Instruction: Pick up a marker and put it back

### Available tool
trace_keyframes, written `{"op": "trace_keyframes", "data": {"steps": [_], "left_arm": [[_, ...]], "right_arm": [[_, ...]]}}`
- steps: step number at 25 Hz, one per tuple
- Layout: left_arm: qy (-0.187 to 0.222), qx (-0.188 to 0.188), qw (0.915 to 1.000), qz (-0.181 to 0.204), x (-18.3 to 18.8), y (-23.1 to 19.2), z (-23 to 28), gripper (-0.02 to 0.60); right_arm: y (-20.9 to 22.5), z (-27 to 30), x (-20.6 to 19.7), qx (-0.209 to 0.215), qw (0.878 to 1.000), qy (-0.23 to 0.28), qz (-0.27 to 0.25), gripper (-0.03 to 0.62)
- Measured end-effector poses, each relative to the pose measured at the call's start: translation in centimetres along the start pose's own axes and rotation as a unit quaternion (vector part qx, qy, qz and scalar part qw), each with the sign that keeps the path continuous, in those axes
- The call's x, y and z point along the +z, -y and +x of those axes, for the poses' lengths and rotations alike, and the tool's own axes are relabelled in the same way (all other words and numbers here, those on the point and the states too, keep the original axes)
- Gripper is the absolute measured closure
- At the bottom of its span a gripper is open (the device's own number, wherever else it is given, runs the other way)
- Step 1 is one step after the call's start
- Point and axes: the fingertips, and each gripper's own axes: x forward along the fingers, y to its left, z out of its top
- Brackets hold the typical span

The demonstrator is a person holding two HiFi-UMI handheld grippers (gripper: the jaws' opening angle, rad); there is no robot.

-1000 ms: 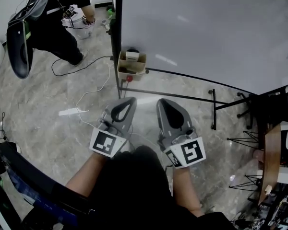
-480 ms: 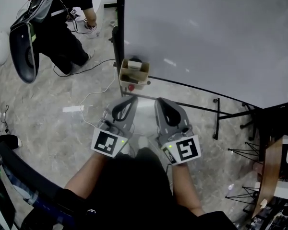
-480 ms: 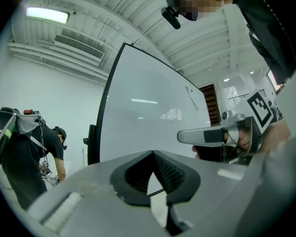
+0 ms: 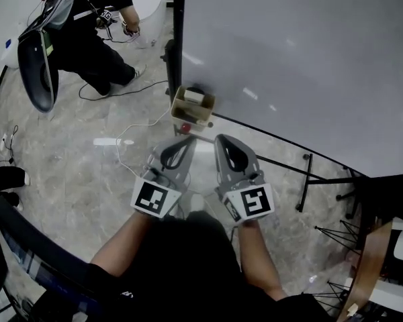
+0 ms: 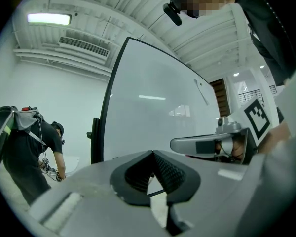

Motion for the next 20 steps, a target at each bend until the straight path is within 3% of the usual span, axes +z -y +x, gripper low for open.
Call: {"op": "trace_keyframes", "data": {"steps": [13,20], "left_arm": [[-0.014,0.054,0.9984,0.001,-1.0,-1.5,1.1,0.577],[-0.019,0.076,0.9969,0.006,-1.2,-2.5,1.2,0.577]], "right_arm": [[1.7,2.6,-2.6,0.038,0.999,-0.021,-0.003,0.540],[2.3,3.9,-5.3,0.050,0.997,-0.054,-0.020,0.483]]}}
